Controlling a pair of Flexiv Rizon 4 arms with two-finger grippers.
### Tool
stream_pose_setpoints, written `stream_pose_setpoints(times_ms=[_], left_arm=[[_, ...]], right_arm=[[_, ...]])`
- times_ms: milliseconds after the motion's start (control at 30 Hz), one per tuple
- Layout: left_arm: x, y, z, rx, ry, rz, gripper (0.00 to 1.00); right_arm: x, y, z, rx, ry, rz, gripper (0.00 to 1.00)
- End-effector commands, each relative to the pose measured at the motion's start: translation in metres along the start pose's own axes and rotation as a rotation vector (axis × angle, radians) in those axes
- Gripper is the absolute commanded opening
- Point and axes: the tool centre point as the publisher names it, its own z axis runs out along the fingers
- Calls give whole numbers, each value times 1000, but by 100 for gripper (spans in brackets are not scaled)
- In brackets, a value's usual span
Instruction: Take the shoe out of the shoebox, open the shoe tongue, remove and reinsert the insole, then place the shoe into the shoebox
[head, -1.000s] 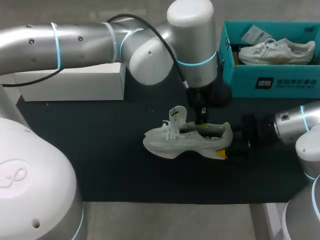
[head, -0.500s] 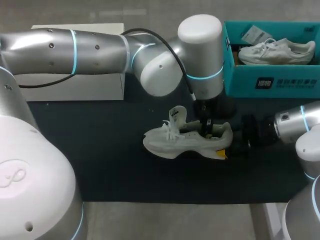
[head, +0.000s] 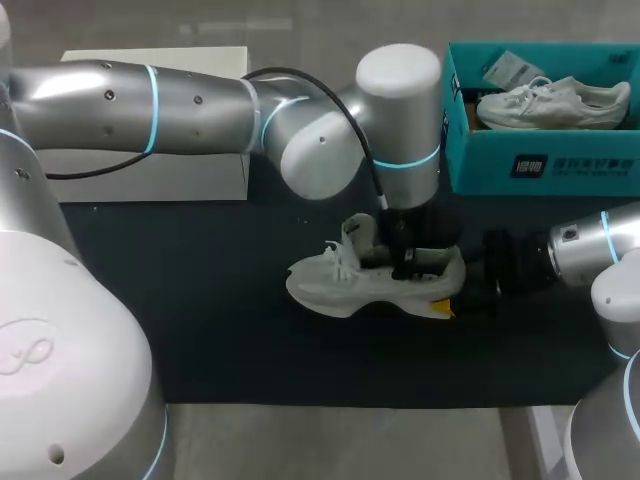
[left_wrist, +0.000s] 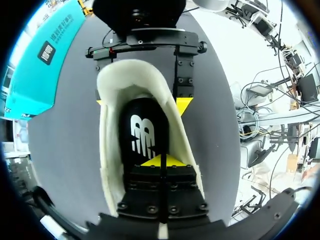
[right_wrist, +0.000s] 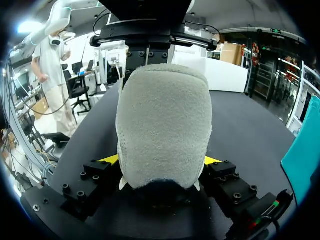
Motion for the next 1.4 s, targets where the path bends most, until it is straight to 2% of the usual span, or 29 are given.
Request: stream_pose_setpoints(times_ms=[33,267,400,467,500,833,1000,1067,1100,1300,1400], left_arm=[[3,7,8,14,16,-4,0],[4,8,22,-26,26,-11,0],[8,5,21,-20,33,9,0],[8,4,22,-18,36,10,13],[9,4,23,-17,38,10,16],[5,4,42,-40,36,-2,22],[0,5,57,-56,-32,-16,22],[-2,6,62,-53,-87,-50,29],[-3,7,63,-45,-121,-62,43],[-4,9,74,-31,-157,-76,47],[-9,12,83,-26,-156,-82,43]], right_arm=[[0,-2,1,2,-3,0,0],[0,-2,1,2,-3,0,0],[0,-2,1,2,-3,0,0],[0,-2,1,2,-3,0,0],[0,-2,1,2,-3,0,0],[0,-2,1,2,-3,0,0],[0,-2,1,2,-3,0,0],[0,-2,1,2,-3,0,0],[0,-2,1,2,-3,0,0],[0,-2,1,2,-3,0,0],[0,-2,1,2,-3,0,0]])
